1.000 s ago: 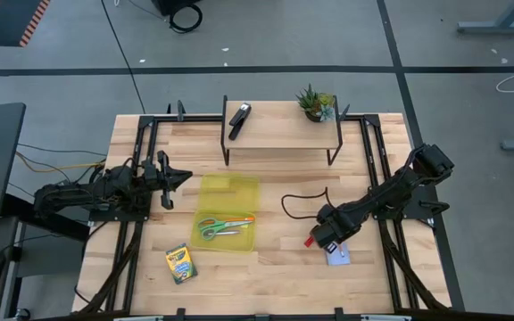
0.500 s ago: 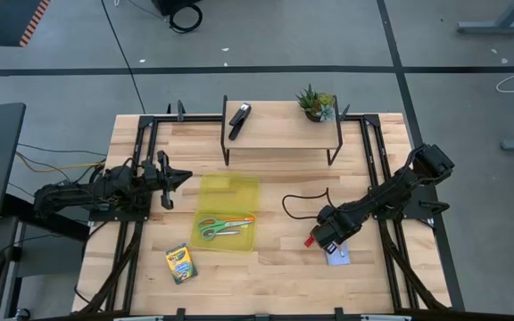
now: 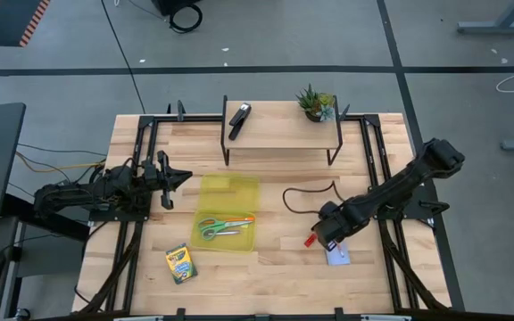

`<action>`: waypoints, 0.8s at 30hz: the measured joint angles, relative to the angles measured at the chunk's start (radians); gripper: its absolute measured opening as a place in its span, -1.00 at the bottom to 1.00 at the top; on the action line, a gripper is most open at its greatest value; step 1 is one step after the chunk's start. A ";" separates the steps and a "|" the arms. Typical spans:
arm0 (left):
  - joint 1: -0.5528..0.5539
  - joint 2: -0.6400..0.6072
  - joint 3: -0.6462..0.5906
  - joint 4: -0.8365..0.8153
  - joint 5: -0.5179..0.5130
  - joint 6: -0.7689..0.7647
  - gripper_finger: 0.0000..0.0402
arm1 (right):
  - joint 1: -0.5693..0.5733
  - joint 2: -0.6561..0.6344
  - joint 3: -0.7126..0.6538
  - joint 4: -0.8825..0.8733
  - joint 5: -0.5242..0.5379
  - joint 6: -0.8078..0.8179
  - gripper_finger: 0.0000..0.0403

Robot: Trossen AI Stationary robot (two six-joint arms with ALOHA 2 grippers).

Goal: Pack school essentials
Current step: Put the yellow pencil into the supply box

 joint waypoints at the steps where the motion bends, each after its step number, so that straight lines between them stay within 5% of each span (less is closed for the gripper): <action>1: 0.000 0.000 0.000 0.000 0.000 0.000 -0.86 | 0.000 -0.017 0.000 0.004 0.012 0.012 -0.44; 24: 0.000 0.000 0.000 0.000 0.000 0.000 -0.84 | 0.000 0.061 -0.003 0.057 0.051 0.024 -0.44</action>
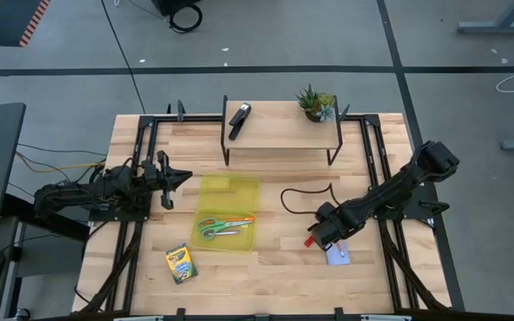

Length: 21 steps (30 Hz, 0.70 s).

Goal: Pack school essentials
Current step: Put the yellow pencil into the supply box

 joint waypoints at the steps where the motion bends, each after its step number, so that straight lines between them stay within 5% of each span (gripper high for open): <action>1: 0.000 0.000 0.000 0.000 0.000 0.000 -0.83 | 0.000 0.005 0.000 0.006 0.000 0.000 -0.44; 21: 0.000 0.000 0.000 0.000 0.000 0.000 -0.82 | -0.001 0.019 -0.072 0.086 -0.031 0.020 -0.44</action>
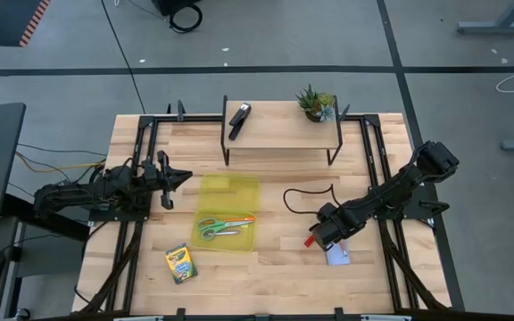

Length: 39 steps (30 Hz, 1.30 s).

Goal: Pack school essentials
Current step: Put the yellow pencil into the supply box

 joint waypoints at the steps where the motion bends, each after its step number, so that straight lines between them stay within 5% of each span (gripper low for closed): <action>1: 0.000 0.000 0.000 0.000 0.000 0.000 -0.82 | 0.000 0.000 0.000 0.000 0.000 0.000 -0.44; 18: 0.000 0.000 0.000 0.000 0.000 0.000 -0.82 | 0.000 0.003 -0.002 0.008 -0.011 -0.004 -0.81; 39: 0.000 0.000 0.000 0.000 0.000 0.000 -0.82 | 0.000 0.007 0.211 -0.128 0.073 -0.141 -0.83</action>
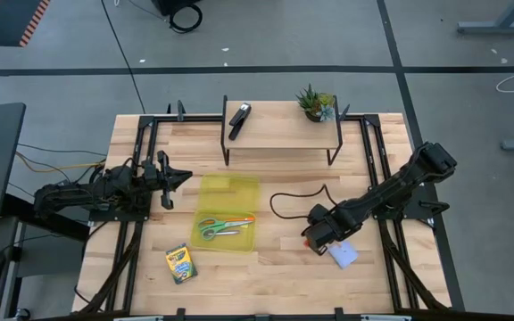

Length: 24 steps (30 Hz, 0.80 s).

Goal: Pack school essentials
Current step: Put the yellow pencil into the supply box

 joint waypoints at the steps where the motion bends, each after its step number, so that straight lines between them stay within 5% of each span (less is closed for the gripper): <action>1: 0.000 0.000 0.000 0.000 0.000 0.000 -0.82 | 0.000 -0.001 0.017 0.000 0.014 -0.007 -0.83; 14: 0.000 0.000 0.000 0.000 0.000 0.000 -0.83 | 0.000 0.009 0.110 0.129 0.078 -0.100 -0.83; 24: 0.000 0.000 0.000 -0.002 0.000 0.000 -0.87 | -0.020 0.166 0.209 0.243 0.040 -0.233 -0.83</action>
